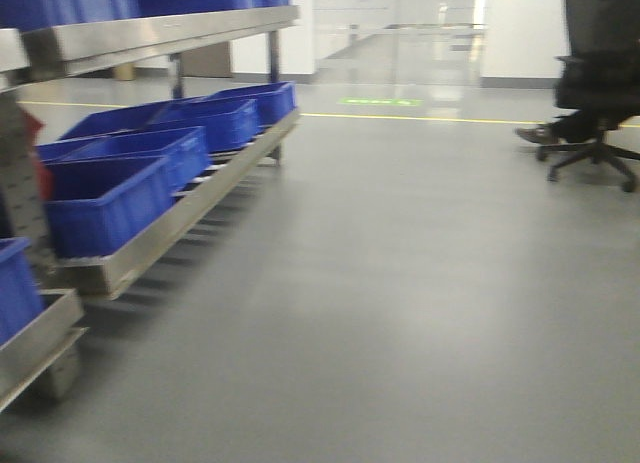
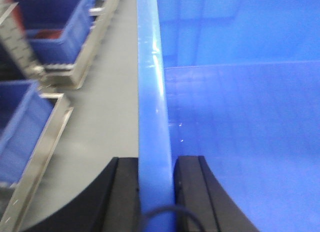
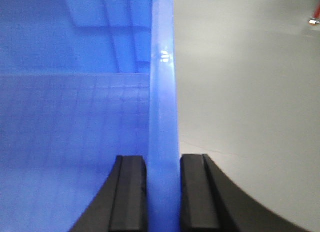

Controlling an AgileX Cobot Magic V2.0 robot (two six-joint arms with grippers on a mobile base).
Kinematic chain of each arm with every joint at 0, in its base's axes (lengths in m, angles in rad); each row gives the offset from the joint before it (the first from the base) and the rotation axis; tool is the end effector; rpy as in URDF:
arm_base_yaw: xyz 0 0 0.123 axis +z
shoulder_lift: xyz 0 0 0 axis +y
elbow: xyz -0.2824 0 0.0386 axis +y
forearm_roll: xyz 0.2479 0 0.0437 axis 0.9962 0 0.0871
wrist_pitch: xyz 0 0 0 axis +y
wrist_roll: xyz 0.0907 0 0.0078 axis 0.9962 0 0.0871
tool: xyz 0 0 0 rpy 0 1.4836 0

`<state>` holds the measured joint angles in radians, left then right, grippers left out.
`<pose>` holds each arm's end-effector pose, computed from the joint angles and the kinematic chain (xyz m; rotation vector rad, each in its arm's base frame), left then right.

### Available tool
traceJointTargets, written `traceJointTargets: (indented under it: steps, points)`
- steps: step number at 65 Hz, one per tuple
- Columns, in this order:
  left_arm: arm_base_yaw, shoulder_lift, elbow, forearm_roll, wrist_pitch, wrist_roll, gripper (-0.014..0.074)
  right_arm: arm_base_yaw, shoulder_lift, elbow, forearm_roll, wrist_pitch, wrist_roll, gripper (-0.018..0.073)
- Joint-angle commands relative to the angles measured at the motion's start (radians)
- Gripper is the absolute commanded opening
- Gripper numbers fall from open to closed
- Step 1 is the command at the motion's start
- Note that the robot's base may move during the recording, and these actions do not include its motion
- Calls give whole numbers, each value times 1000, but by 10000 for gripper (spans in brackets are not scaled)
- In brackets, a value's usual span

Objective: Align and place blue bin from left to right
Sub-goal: 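Carry the blue bin with both grippers while driving across the floor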

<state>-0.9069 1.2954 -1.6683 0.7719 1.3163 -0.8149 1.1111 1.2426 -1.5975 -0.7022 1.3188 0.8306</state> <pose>0.1863 -0.1384 0.4898 0.0032 2.1055 -0.0041 0.1451 0.1647 0.4787 -0.2240 2.1606 0.1728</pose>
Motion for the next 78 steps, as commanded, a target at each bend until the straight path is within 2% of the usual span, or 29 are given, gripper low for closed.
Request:
traceJointTargets:
  steps: [1,78]
  points:
    - [-32,5,-7,-45,-95,1,-111,25,3,-6,44,-98,-4,-79]
    - [-32,5,-7,-45,-95,1,-111,25,3,-6,44,-98,-4,-79]
